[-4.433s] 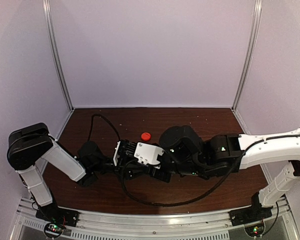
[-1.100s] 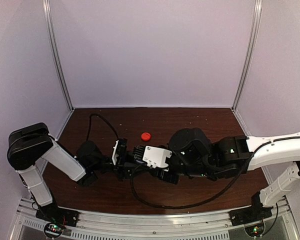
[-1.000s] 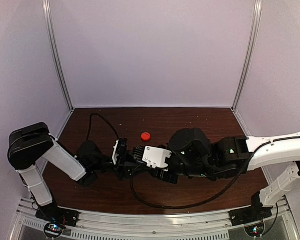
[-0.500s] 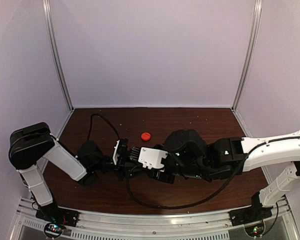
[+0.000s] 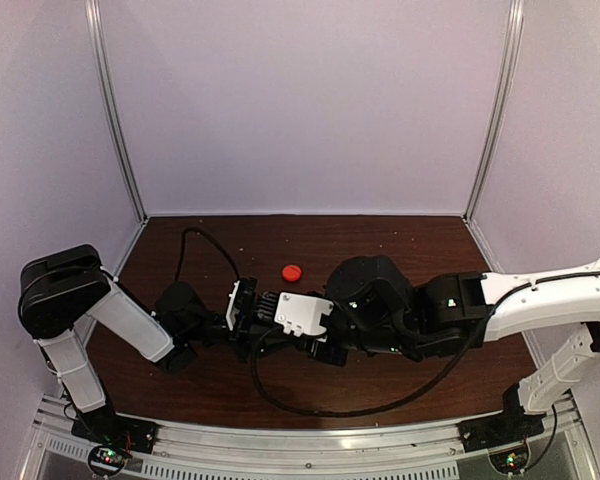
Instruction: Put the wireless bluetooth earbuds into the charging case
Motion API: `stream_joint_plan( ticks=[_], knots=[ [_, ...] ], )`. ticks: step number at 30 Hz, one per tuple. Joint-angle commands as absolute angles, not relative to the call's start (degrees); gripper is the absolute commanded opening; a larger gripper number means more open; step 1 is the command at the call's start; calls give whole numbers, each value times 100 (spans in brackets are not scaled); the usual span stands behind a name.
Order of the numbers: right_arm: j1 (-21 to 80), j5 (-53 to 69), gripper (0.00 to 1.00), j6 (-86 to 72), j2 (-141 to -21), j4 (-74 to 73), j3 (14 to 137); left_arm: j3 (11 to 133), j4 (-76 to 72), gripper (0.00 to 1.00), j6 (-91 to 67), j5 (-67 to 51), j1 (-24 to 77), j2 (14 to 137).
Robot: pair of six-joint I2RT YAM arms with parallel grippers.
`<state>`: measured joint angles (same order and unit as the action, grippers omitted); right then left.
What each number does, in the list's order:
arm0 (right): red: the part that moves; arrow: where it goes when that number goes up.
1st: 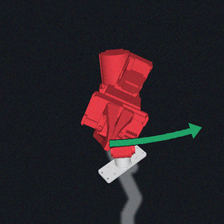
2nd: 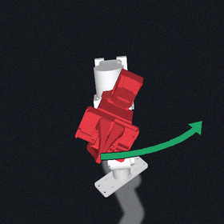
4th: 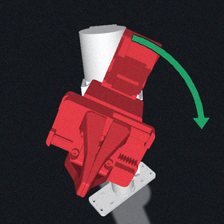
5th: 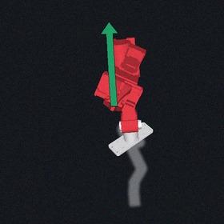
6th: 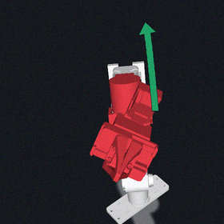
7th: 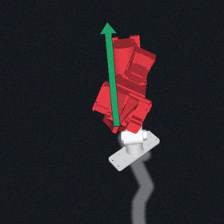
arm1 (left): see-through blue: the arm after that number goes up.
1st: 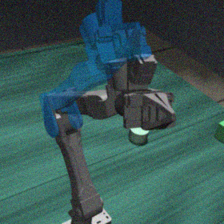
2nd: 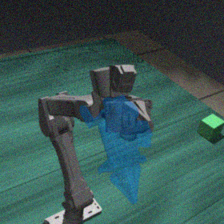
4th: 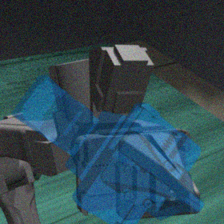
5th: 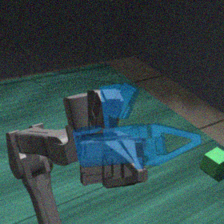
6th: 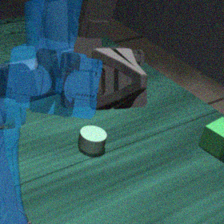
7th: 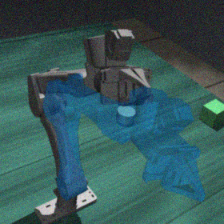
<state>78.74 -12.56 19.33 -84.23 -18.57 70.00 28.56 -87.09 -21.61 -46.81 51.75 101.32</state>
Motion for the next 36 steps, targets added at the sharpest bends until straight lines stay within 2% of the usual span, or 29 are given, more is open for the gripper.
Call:
stream_joint_plan(
  ticks=[1, 26, 29, 36],
  knots=[
    [7857, -1137, 35, 1917, -8481, -1845, 7146, 2937, -9228, 0, -2180, -4712, 5168, 10143],
    [7857, -2022, 5, 1759, -8421, -1788, 7124, 2927, -9247, 0, -2174, -4688, 5166, 10141],
    [7857, -1832, 0, 1787, -8354, -1717, 7066, 2938, -9246, 0, -2175, -4685, 5165, 10141],
    [7764, -804, 0, 1848, -7853, -1395, 6806, 2938, -9406, 0, -2320, -4896, 5163, 10140]
  ],
)
